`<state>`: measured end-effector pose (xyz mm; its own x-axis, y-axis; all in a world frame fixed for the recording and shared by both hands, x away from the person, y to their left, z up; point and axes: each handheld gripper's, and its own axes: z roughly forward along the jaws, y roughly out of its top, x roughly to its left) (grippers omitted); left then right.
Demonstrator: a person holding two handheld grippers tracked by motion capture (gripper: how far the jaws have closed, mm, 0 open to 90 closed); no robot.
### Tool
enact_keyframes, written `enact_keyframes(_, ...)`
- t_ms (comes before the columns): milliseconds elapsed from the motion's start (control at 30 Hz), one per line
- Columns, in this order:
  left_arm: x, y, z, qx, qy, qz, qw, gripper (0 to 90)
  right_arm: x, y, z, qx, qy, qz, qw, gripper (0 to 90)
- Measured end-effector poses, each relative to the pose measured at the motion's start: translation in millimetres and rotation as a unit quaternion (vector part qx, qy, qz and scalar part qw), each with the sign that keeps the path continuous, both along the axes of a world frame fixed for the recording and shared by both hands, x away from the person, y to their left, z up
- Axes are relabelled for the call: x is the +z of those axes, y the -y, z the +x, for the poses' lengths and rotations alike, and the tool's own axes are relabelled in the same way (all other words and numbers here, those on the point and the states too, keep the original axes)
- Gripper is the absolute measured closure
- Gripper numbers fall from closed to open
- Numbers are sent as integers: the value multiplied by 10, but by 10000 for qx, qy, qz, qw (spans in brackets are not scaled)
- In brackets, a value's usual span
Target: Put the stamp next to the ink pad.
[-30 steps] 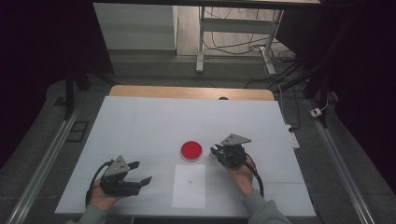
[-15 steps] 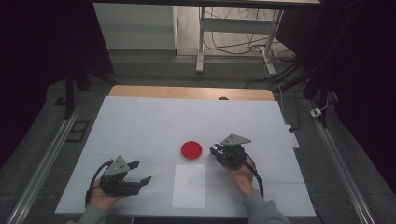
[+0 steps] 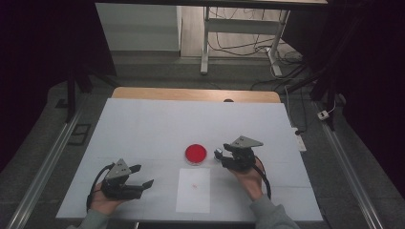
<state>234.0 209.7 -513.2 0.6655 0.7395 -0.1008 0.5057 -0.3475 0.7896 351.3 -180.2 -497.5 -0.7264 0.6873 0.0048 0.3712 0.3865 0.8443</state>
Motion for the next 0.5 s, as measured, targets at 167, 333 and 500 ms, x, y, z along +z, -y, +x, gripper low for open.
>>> enact_keyframes(167,-12,-17,15,29,-11,21,10000,257,56,93,-57,51,55,109,9999,449)
enact_keyframes(333,-36,-47,30,109,-52,11,9999,257,87,229,-116,81,93,210,9997,444)
enact_keyframes(500,-37,-69,37,162,-61,-24,9998,257,90,378,-182,32,131,215,9997,439)
